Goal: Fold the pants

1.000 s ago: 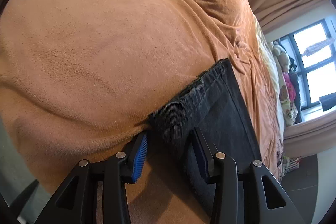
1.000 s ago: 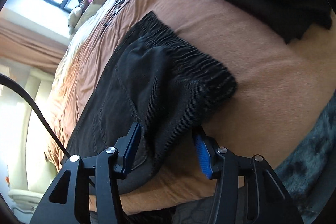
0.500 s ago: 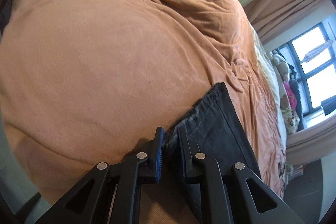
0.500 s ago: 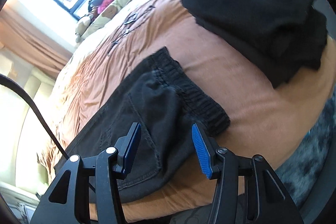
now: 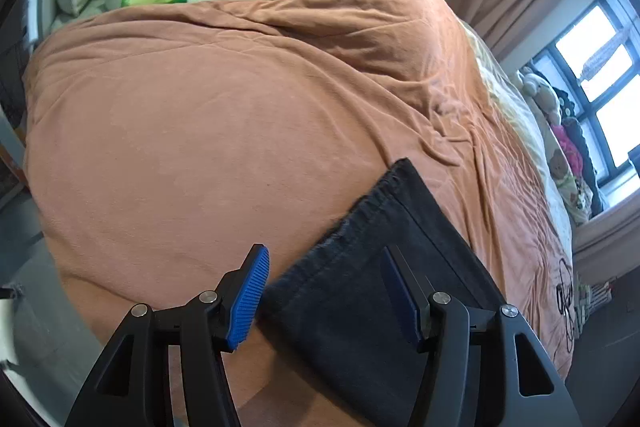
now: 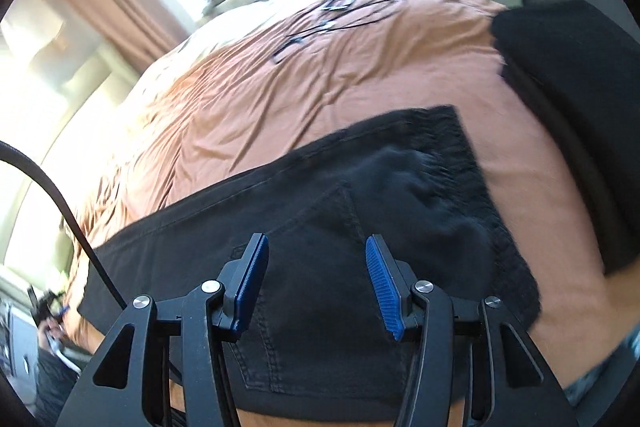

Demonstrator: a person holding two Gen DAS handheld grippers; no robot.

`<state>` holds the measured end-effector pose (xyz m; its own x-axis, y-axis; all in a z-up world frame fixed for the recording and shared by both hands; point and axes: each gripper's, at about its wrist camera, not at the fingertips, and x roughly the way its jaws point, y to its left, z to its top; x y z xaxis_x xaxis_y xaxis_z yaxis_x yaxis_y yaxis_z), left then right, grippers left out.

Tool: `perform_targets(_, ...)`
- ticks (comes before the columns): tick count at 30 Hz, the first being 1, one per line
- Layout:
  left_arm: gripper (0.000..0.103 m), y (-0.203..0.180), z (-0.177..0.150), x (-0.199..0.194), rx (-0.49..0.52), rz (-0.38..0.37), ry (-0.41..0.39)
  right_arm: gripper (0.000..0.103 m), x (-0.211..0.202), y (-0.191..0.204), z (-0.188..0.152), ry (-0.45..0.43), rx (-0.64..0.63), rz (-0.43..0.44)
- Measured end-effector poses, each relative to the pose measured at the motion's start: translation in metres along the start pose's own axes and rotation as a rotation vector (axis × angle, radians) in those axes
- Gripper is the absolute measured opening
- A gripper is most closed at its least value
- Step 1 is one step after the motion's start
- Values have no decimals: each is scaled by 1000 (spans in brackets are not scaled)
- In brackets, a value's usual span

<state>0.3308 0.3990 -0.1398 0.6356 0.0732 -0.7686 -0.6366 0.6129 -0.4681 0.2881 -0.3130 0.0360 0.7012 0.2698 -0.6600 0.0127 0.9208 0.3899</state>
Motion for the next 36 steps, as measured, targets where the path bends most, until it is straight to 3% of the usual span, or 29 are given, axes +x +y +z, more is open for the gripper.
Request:
perform_targets(1,62,-5,1,2,7,-2,5,49,6,5,4,0,-22,4)
perform_targets(5,63,-29,-1,7,50,2,19,69,25,25,17,3,-120,6)
perform_targets(22,64,-136,-5,53,142,-67,89,70,118,105,57,138,-432,10)
perform_targets(36,64,-201,-18,114,199,-59,189,70,205,149,76,268,-634,17)
